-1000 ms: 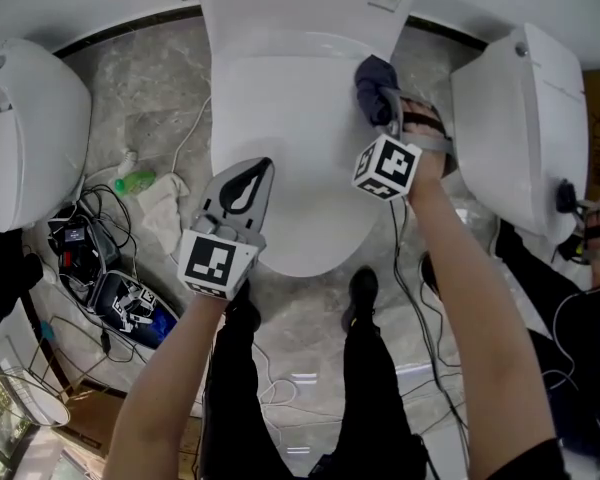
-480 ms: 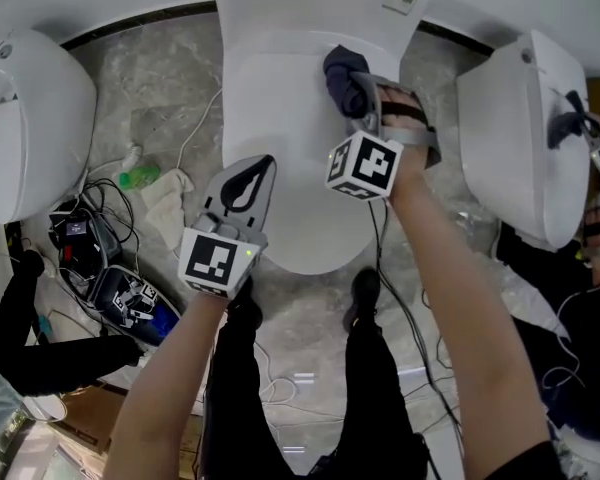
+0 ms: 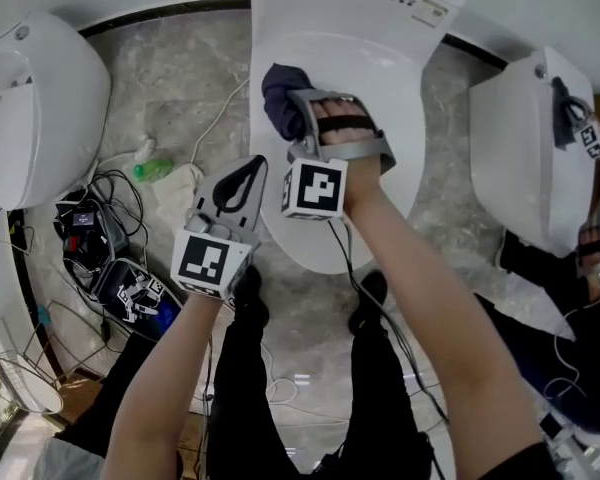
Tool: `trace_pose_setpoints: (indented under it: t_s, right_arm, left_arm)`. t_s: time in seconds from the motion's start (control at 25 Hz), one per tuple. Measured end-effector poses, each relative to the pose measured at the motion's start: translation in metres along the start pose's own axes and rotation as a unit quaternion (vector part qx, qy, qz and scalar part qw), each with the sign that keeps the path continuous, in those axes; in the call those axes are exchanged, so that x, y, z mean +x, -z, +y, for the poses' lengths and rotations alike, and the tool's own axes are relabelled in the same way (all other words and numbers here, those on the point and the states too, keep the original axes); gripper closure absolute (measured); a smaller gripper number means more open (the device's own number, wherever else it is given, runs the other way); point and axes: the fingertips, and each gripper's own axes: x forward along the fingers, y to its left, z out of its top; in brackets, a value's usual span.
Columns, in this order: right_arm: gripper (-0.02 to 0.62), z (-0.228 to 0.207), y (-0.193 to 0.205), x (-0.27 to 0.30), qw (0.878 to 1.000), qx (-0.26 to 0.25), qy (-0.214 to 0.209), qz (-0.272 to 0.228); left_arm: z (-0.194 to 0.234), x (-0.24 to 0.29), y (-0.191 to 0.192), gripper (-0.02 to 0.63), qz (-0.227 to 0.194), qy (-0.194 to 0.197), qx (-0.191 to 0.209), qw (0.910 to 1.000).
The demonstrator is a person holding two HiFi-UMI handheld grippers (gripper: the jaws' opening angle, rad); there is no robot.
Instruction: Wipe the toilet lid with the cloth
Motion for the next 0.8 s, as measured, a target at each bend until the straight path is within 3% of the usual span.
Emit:
trace_pose_setpoints:
  t_s: [0.2,0.36,0.8]
  right_arm:
    - [0.497,0.021,-0.025,0.008,1.000,-0.017,-0.018,-0.004]
    - [0.497,0.036,-0.028,0.014,0.999,-0.022,-0.038,0.006]
    - [0.497,0.046,0.039,0.001,0.998,-0.015,-0.039,0.050]
  left_arm:
    - [0.017,-0.014,0.005,0.597,-0.001,-0.017,-0.002,0.9999]
    - [0.012,-0.020,0.008,0.597,0.003,-0.009,-0.012,0.9999]
    - [-0.001,-0.006,0.012,0.597,0.000,0.004,0.003,1.0000]
